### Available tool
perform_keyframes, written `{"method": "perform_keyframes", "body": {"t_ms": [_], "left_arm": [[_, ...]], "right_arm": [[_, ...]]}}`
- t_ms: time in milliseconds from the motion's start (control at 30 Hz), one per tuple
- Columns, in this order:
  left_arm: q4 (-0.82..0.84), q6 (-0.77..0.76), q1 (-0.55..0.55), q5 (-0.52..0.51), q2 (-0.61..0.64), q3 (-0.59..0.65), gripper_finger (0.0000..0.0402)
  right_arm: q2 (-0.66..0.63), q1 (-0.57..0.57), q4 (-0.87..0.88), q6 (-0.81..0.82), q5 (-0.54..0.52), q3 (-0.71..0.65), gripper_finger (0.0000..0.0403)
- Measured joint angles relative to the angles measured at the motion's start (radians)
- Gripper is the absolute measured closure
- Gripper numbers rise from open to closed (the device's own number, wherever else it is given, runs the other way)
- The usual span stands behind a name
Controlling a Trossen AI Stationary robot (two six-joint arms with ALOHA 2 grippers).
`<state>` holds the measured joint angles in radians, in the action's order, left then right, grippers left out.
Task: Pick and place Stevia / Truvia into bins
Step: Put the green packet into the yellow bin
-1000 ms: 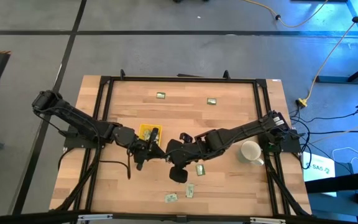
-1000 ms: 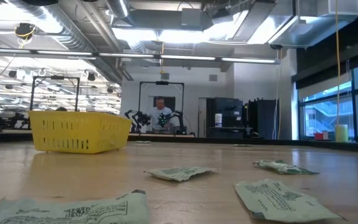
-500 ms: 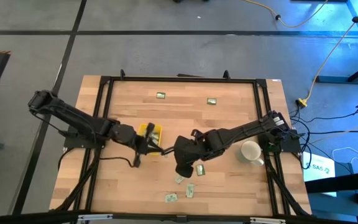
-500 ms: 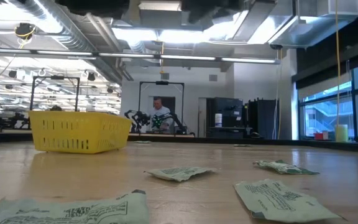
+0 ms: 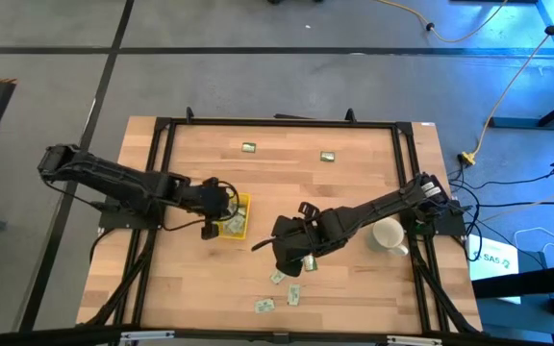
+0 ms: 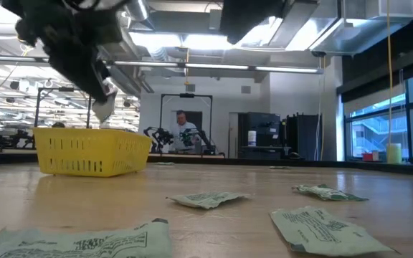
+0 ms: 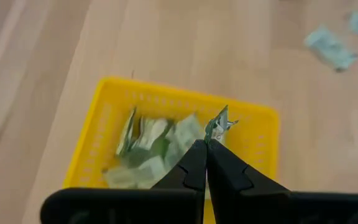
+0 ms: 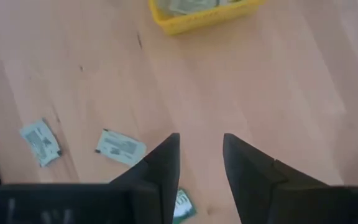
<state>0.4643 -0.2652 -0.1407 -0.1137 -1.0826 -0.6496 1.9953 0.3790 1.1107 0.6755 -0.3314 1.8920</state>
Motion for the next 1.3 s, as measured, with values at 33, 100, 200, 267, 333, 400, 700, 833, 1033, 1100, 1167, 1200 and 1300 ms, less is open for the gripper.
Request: {"method": "perform_keyframes", "body": {"t_ms": [33,100,200,267,333,400,700,833,1033,1100,1167,1200,1300], "left_arm": [[0.003,-0.008,0.006,0.0,-0.012,0.004,0.0398],[0.003,-0.01,0.014,0.001,-0.044,0.004,0.0398],[0.004,-0.01,0.025,0.007,-0.082,0.004,0.0398],[0.004,-0.01,0.033,0.012,-0.104,0.005,0.0398],[0.003,-0.01,0.041,0.01,-0.121,0.005,0.0398],[0.005,-0.011,0.05,0.006,-0.135,0.005,0.0396],[0.004,-0.038,0.078,0.028,-0.135,0.004,0.0335],[0.024,-0.04,0.088,0.029,-0.113,-0.029,0.0315],[0.023,-0.039,0.091,0.029,-0.046,-0.096,0.0304],[0.024,-0.038,0.091,0.029,-0.025,-0.11,0.0304],[0.023,-0.038,0.091,0.03,-0.006,-0.118,0.0305],[0.023,-0.039,0.091,0.029,0.003,-0.119,0.0306],[0.016,-0.038,0.091,0.029,0.02,-0.12,0.0309]], "right_arm": [[0.0,0.0,-0.022,0.002,0.0,-0.014,0.0278],[0.0,0.002,-0.063,0.001,0.013,-0.04,0.0278],[0.0,0.005,-0.135,0.001,0.034,-0.076,0.0278],[0.001,0.008,-0.144,0.002,0.039,-0.087,0.0278],[0.0,0.008,-0.171,0.001,0.038,-0.097,0.0278],[0.0,0.008,-0.165,0.0,0.038,-0.104,0.0278],[0.0,0.01,-0.166,0.053,0.045,-0.104,0.0278],[0.0,0.01,-0.094,0.072,0.104,-0.104,0.0278],[0.0,0.012,-0.005,0.117,0.134,-0.137,0.0278],[0.002,0.011,-0.005,0.117,0.151,-0.16,0.0278],[0.0,0.011,-0.017,0.135,0.152,-0.186,0.0278],[0.0,0.011,-0.027,0.149,0.152,-0.202,0.0278],[0.002,0.011,-0.038,0.191,0.153,-0.238,0.0278]]}}
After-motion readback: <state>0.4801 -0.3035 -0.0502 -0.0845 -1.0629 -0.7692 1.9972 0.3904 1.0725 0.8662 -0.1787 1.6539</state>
